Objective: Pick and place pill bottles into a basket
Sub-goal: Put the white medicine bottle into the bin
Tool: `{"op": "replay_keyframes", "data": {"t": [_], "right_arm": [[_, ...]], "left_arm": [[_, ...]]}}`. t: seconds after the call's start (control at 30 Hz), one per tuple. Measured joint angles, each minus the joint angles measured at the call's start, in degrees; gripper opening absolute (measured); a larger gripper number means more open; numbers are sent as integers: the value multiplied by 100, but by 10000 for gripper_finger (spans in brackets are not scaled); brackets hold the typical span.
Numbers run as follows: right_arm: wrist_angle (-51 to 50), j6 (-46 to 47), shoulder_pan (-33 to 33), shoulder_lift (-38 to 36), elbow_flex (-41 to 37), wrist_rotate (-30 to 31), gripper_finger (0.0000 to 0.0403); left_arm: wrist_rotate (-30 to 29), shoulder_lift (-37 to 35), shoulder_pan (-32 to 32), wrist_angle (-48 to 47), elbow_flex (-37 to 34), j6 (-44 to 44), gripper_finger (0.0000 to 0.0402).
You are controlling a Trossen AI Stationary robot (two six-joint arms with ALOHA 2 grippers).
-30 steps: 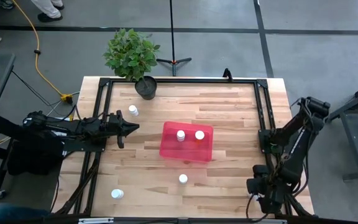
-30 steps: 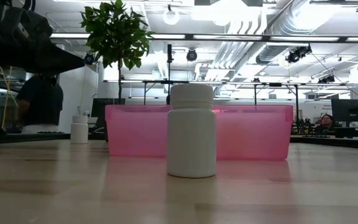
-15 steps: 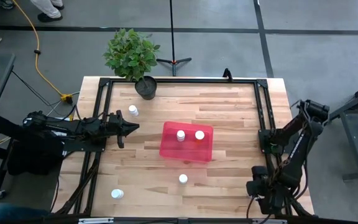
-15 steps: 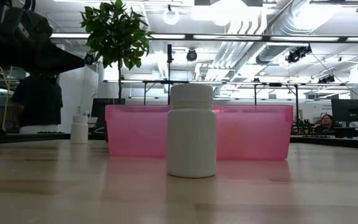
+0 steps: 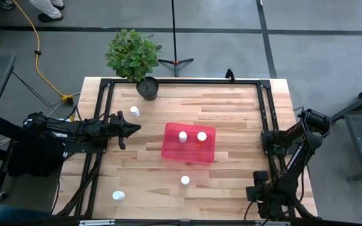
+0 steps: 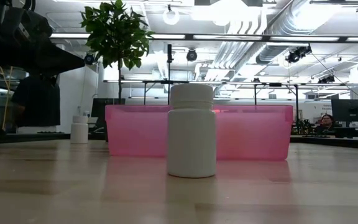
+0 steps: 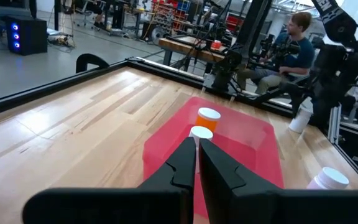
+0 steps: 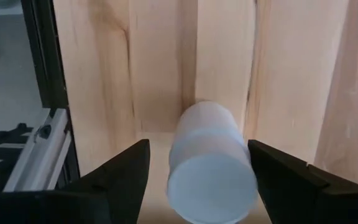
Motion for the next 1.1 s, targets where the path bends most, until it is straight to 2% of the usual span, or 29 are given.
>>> {"op": "replay_keyframes", "data": {"t": [0.6,0.73,0.97,1.1], "right_arm": [[-5,2,0,-6,0,-4,256],[-5,2,0,-8,0,-14,235],[-3,4,-3,-15,0,-342,164],[33,64,-2,-17,0,-437,161]], "left_arm": [[0,0,1,-1,0,0,58],[2,0,0,-2,0,0,58],[2,0,0,-2,0,0,58],[2,0,1,-2,0,-1,58]]}}
